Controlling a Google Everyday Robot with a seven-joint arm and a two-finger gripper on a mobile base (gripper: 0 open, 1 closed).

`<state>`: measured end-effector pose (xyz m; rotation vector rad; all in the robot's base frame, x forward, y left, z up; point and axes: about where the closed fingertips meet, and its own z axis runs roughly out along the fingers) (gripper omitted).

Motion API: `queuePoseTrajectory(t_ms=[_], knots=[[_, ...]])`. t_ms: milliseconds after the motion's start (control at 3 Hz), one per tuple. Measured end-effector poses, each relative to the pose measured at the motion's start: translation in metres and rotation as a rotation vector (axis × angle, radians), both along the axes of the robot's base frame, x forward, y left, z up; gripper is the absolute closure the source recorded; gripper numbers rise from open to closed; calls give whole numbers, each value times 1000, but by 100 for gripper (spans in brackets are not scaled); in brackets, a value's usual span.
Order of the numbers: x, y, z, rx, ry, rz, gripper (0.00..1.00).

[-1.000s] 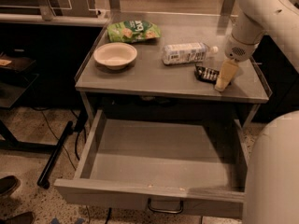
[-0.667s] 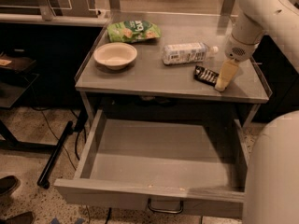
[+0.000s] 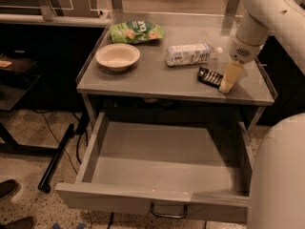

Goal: Place rxbar chocolate into top drawer

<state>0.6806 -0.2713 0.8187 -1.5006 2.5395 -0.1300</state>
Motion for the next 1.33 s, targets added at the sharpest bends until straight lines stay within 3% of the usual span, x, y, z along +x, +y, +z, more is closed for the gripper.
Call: queuePoseTrajectory(t_ms=[667,1000,1333], knots=[[0,0,11,0,0,0,100],[-12,-6,20,37,-6,-3,100],[-47,-24,50,83,-36,25,100]])
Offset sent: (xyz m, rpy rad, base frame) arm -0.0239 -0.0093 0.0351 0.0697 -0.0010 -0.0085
